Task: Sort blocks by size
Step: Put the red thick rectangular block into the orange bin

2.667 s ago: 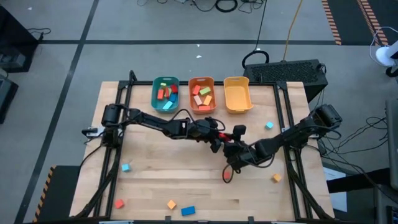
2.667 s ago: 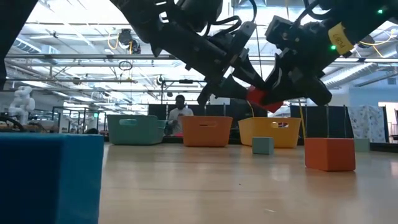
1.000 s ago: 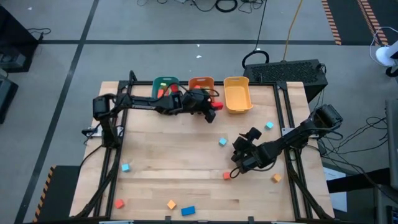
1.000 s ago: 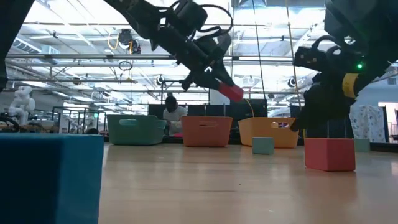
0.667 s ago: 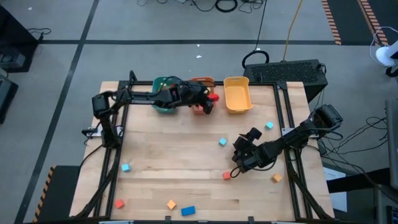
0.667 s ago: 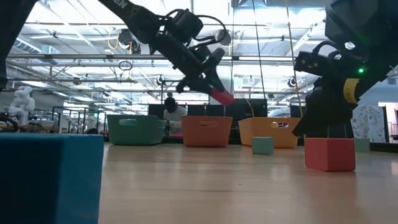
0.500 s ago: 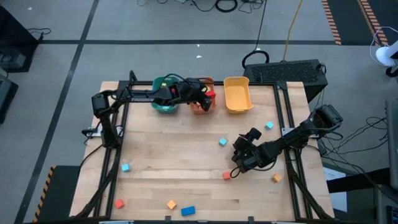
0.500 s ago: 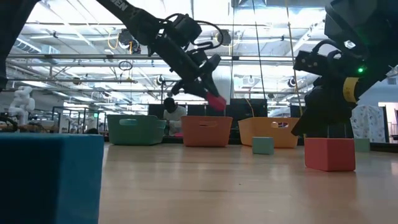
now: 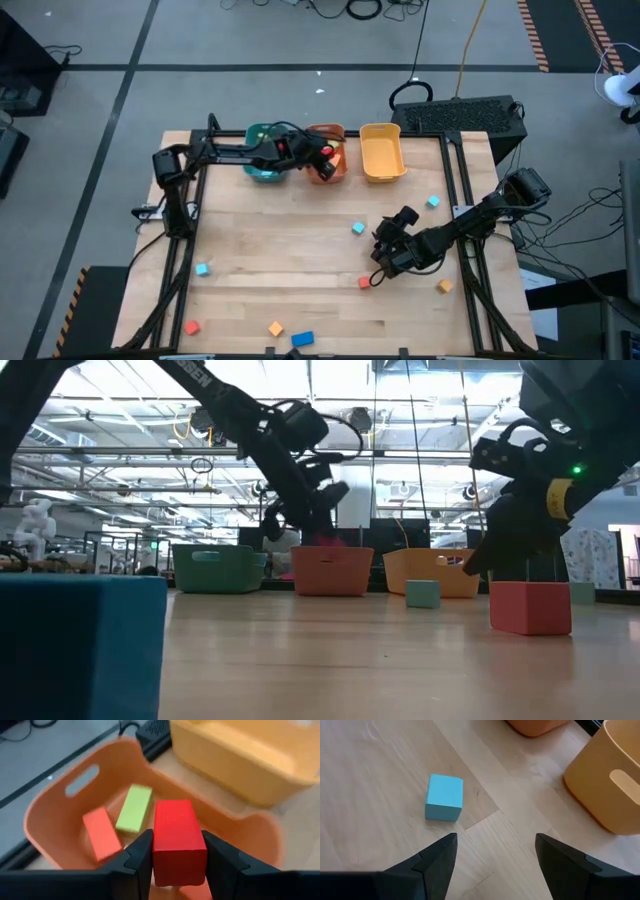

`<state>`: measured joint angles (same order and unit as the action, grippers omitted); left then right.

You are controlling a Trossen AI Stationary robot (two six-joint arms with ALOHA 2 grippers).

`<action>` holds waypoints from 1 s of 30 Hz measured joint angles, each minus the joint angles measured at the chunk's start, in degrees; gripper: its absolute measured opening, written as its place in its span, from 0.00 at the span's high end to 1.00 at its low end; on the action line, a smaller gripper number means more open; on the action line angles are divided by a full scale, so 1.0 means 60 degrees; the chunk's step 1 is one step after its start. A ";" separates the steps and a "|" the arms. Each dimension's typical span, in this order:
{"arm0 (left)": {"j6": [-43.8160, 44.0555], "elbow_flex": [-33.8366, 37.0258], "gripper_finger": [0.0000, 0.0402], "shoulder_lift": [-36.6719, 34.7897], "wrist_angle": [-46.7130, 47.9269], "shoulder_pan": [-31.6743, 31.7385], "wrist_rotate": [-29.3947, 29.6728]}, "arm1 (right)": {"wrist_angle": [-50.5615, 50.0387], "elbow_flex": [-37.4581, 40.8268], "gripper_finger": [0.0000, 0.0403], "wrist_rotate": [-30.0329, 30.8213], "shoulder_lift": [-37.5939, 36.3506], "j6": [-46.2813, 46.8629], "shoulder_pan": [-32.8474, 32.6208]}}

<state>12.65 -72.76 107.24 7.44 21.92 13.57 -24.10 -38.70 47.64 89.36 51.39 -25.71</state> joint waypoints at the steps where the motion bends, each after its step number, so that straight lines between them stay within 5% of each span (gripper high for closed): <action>1: 0.0002 0.0008 0.65 0.0098 -0.0014 0.0015 0.0017 | 0.0027 0.0000 0.36 0.0004 0.0000 -0.0001 0.0003; 24: -0.0501 0.0005 0.62 0.0831 -0.0079 0.0326 0.0057 | 0.0356 0.0002 0.36 0.0003 0.0000 -0.0206 0.0219; 30: -0.0508 0.0005 0.51 0.0831 -0.0083 0.0322 0.0072 | 0.0360 0.0003 0.36 -0.0011 0.0000 -0.0197 0.0219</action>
<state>9.61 -72.73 112.22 6.94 23.86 14.00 -21.93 -38.68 47.57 89.36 50.20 -24.40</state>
